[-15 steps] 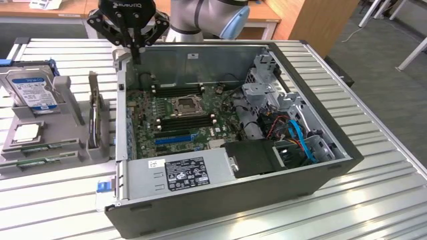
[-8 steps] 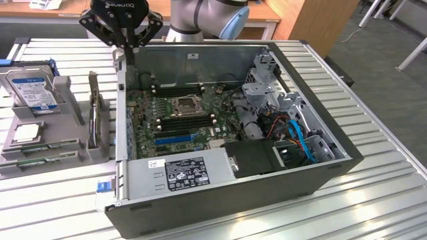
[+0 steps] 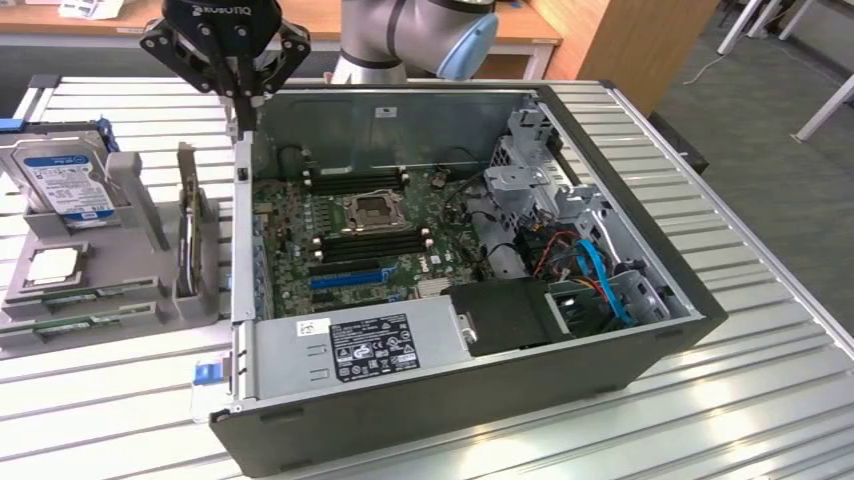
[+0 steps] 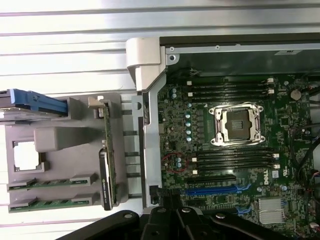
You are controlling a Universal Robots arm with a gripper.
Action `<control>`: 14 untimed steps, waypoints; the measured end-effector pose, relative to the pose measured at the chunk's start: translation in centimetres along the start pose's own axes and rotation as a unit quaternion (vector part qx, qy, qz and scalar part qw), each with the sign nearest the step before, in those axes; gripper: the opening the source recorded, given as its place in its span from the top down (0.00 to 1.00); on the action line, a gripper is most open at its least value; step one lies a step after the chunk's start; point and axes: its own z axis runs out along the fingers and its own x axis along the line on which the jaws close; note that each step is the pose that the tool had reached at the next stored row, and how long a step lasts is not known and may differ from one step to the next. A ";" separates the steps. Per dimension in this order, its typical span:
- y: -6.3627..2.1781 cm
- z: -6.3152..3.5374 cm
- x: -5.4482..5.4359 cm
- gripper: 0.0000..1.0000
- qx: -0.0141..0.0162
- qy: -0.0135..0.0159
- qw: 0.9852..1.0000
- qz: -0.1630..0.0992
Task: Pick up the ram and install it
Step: 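Reach for the ram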
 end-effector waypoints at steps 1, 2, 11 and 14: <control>-0.01 0.00 0.2 0.90 0.000 0.000 1.000 0.000; -0.02 0.01 0.3 0.90 0.000 0.000 1.000 0.000; -0.11 0.02 1.4 0.90 0.000 0.000 1.000 0.000; -0.14 0.04 1.8 0.90 0.000 0.000 1.000 0.000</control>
